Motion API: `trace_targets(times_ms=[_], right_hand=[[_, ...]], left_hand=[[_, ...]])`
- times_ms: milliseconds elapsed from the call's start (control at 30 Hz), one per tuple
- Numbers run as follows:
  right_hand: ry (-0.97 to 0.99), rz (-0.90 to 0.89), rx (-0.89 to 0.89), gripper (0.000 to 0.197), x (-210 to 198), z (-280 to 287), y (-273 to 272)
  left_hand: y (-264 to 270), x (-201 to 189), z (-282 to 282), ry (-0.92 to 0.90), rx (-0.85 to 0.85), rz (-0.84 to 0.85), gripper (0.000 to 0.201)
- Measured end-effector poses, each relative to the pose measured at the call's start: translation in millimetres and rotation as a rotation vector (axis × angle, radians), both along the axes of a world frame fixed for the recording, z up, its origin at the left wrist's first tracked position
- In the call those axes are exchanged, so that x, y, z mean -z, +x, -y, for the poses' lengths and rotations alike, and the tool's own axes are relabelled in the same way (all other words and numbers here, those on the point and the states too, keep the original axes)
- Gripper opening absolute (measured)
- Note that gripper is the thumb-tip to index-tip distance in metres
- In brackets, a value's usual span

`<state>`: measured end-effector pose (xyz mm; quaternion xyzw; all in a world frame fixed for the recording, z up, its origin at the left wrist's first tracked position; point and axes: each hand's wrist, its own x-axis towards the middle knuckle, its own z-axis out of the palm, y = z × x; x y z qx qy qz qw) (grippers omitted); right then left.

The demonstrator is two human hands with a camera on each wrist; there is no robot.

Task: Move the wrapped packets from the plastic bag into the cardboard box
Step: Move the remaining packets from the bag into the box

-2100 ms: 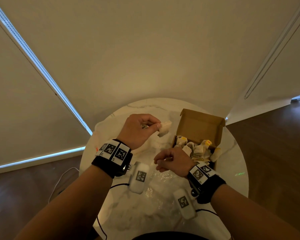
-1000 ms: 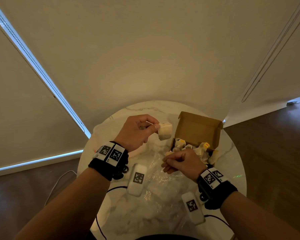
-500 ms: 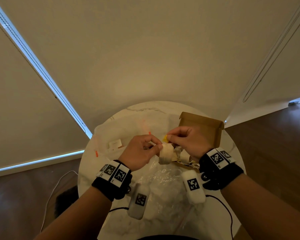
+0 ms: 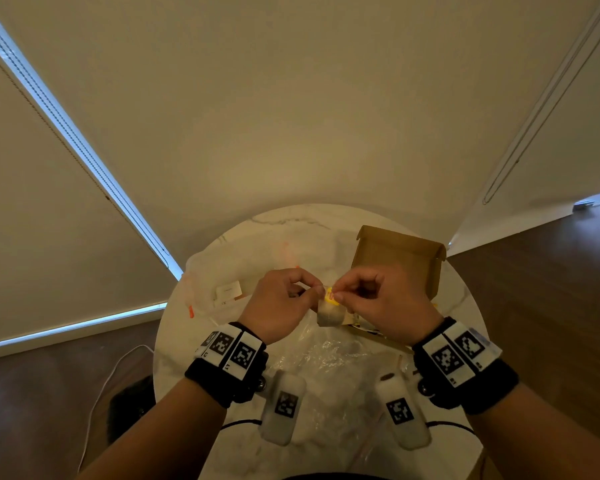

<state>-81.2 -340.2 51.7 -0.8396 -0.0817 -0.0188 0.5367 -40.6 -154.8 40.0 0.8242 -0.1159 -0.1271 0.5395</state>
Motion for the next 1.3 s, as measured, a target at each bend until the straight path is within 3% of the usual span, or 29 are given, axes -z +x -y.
trace_targets(times_ms=[133,367,533,867,933,1167,1300], right_hand=[[-0.133,0.056,0.039,0.022,8.3,3.6,-6.7],[-0.273,0.045,0.043,0.026,9.2,0.6,-5.7],[-0.149,0.025,0.122,0.009,16.1,-3.3,-1.8],[0.26,-0.176,0.172,0.003,18.2,-3.9,-2.5],[0.297,-0.193,0.186,0.008,18.8,-3.4,-1.8],[0.298,-0.18,0.244,0.02,23.6,-5.2,2.5],[0.169,-0.046,0.291,0.009,23.7,-7.6,1.2]], left_hand=[[2.2,-0.6,0.0,0.024,0.04,0.027,0.01],[1.7,1.0,-0.1,0.041,0.09,0.074,0.011],[-1.3,-0.6,0.0,0.01,0.082,0.083,0.008],[-9.5,-2.4,-7.8,-0.087,0.042,0.016,0.008],[-10.6,-3.4,-9.7,-0.176,0.034,-0.033,0.016],[-9.9,-6.2,-9.7,-0.427,0.018,-0.432,0.085],[-7.3,-4.9,-7.9,-0.505,0.013,-0.512,0.095]])
